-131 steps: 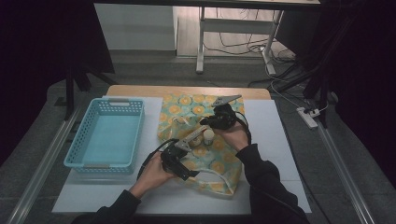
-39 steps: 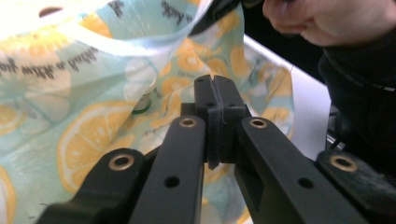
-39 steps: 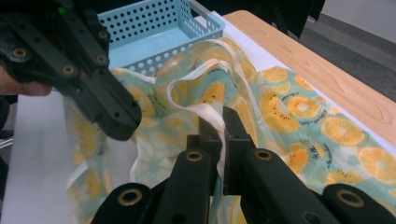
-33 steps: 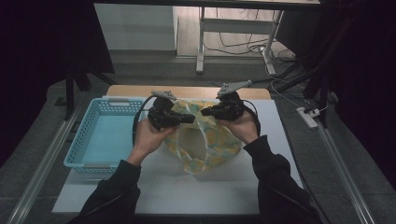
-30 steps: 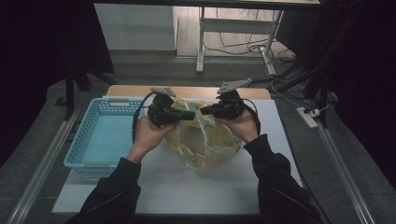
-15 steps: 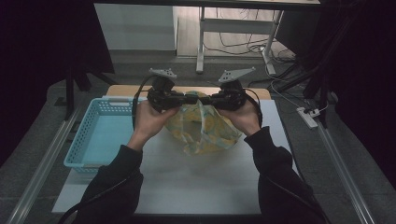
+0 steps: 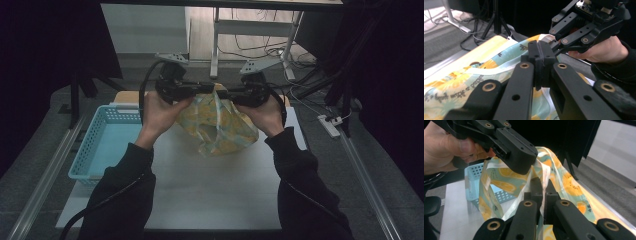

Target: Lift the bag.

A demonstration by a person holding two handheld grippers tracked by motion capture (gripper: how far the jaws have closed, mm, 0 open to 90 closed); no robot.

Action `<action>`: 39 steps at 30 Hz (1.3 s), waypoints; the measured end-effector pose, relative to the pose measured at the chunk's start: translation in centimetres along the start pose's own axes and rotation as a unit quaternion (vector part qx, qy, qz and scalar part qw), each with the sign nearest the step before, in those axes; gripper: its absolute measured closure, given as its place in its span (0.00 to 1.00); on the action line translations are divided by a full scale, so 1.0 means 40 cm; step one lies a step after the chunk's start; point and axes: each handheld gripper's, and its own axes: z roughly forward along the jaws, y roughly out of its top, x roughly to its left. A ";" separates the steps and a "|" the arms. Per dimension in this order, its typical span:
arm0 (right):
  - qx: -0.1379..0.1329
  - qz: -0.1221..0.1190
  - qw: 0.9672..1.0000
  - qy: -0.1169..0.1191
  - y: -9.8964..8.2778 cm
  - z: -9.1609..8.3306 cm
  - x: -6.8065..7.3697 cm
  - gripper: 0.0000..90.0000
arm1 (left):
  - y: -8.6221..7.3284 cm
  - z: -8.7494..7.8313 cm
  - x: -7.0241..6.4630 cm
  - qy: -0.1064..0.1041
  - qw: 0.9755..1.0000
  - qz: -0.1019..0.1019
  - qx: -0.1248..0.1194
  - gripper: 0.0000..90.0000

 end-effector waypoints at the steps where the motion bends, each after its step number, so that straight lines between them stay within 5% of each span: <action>1: -0.002 -0.002 1.000 -0.001 0.006 -0.003 0.000 1.00 | 0.007 -0.005 -0.002 0.001 1.000 0.002 -0.002 1.00; 17: -0.038 -0.005 0.999 -0.008 0.085 -0.037 0.003 1.00 | 0.077 -0.046 -0.005 0.011 0.999 0.010 -0.045 1.00; 26: -0.017 0.011 0.999 -0.034 0.061 0.008 -0.035 1.00 | 0.067 0.002 0.047 0.054 0.998 0.011 -0.025 1.00; 39: 0.008 0.032 0.998 -0.061 0.003 0.080 -0.093 1.00 | 0.020 0.082 0.111 0.077 0.997 0.006 0.002 1.00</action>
